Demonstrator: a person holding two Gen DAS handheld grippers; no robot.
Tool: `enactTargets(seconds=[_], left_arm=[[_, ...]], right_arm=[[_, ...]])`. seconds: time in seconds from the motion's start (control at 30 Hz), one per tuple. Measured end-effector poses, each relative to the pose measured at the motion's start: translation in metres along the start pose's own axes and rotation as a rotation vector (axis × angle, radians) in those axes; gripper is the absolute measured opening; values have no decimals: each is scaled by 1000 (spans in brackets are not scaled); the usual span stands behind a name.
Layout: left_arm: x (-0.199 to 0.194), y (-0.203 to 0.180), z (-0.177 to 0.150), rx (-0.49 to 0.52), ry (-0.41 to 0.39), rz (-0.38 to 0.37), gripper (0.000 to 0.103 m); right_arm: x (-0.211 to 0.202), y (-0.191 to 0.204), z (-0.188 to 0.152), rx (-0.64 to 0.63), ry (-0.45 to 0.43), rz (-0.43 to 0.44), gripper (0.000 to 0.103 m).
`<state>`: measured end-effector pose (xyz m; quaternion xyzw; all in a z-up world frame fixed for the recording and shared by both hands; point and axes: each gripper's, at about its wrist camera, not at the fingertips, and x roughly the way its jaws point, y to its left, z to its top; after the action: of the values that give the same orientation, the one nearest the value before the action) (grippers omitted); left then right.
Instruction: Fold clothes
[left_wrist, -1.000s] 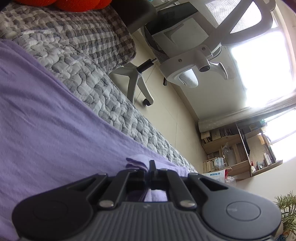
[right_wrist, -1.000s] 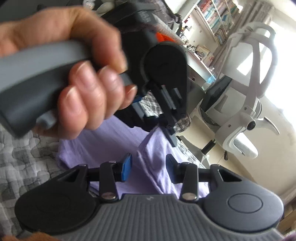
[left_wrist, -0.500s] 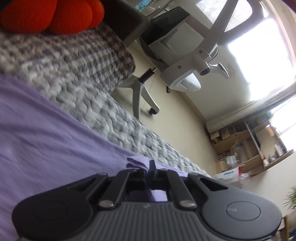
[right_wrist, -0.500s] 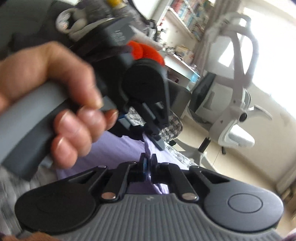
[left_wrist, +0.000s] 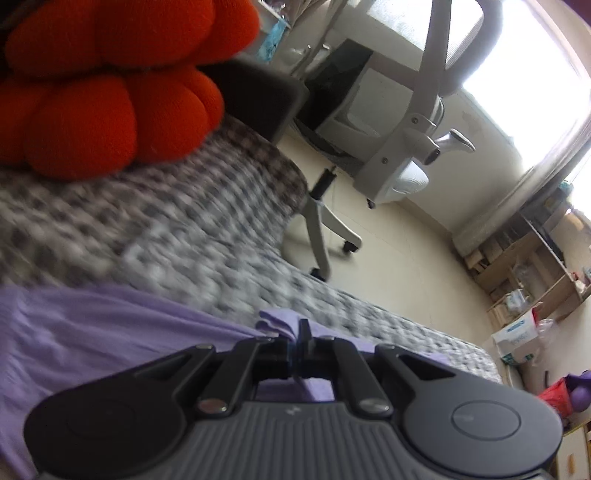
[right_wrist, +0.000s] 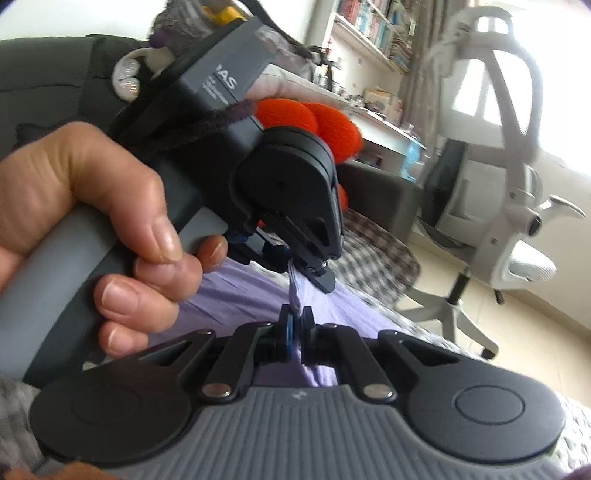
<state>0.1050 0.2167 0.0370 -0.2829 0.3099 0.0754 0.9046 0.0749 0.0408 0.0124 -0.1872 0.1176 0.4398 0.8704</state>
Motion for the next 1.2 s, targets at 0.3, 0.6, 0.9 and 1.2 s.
enactTargets(seconds=[0.3,0.6,0.9,1.2], left_arm=[[-33,63,10,44,4,39,2],[-44,83,12,143,-8,156,2],[-43,94,16,139,11,189,2],[-49,99,17,143,-29,215,2]], right_arm=[[21,45,24,-12,19,69,3],[38,84,35,-15,75,98,3],[48,96,32,53,110,143,3],[54,101,28,68,107,166,4]])
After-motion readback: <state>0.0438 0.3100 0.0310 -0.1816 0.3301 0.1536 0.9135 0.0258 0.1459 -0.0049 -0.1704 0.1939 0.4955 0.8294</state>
